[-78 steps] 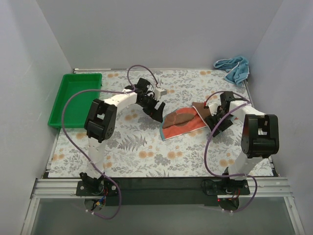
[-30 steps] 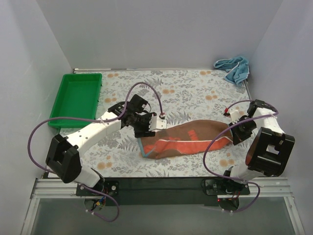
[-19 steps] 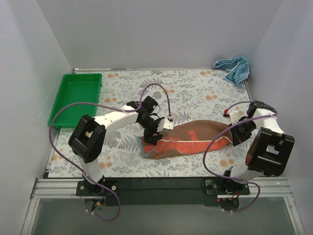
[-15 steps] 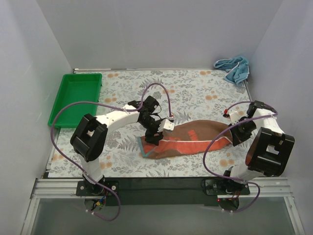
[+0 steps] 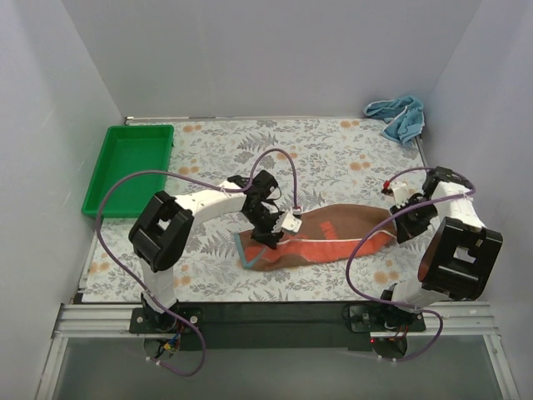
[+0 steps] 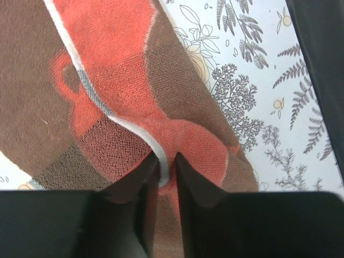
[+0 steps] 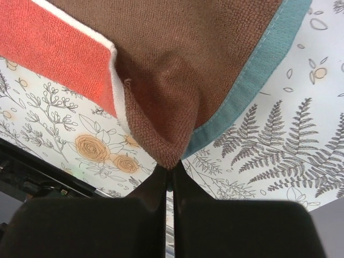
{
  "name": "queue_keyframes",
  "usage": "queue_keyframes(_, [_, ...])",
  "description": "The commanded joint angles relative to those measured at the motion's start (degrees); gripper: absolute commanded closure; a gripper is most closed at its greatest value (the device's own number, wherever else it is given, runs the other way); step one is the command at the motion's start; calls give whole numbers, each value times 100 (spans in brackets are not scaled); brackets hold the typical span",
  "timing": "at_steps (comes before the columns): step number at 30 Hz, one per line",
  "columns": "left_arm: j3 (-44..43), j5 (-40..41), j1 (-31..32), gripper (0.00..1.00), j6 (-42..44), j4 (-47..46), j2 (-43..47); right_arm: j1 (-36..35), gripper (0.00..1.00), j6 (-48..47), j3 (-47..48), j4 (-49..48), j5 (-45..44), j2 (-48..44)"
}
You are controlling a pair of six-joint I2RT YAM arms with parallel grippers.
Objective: Roll the towels
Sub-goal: Flatten the towel
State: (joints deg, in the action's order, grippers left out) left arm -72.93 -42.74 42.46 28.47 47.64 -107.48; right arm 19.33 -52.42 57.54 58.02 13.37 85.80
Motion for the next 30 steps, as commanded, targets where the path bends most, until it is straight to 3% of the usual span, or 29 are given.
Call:
queue_keyframes(1, [-335,116,-1,88,-51,34,323,0,99,-198,423,95,210,-116])
queue_keyframes(3, [-494,335,-88,100,-183,106,490,0,99,-110,626,139,298,-160])
queue_keyframes(7, [-933,1265,-395,100,-1007,-96,1192,0,99,232,1774,166,631,-160])
queue_keyframes(14, [-1347,3024,-713,100,-1536,-35,2178,18,99,725,3315,245,887,-308])
queue_keyframes(19, [-988,3553,-713,100,-1967,79,3195,35,99,549,3027,289,800,-976])
queue_keyframes(26, [-452,3246,-818,100,-2320,693,4507,88,99,198,2113,306,685,-2636])
queue_keyframes(30, [-389,3254,-818,100,-2302,940,4886,80,99,118,2007,412,650,-2955])
